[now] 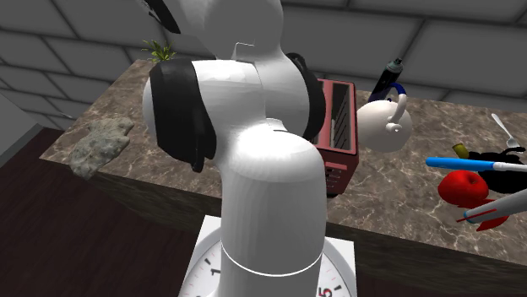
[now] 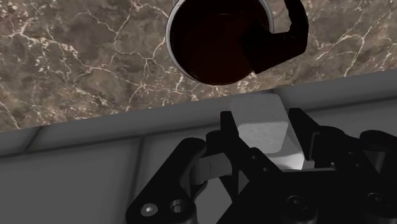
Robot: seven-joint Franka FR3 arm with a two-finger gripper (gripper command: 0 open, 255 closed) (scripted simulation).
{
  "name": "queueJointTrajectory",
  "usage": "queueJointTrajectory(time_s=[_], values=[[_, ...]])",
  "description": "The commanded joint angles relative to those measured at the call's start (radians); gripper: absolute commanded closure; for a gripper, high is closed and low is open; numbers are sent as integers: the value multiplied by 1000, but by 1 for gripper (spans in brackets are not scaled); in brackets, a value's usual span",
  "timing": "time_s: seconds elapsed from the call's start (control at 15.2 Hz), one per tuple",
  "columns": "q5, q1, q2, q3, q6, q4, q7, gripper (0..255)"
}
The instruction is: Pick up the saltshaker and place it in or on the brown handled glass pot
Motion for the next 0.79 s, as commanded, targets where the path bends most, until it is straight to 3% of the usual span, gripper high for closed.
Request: queueJointTrajectory(time_s=[0.0,0.4,0.73], values=[[-4,-5,1,-2,25,-25,9,255],[-15,-20,1,-7,97,-103,34,255],[-15,-20,1,-7,97,-103,34,255]])
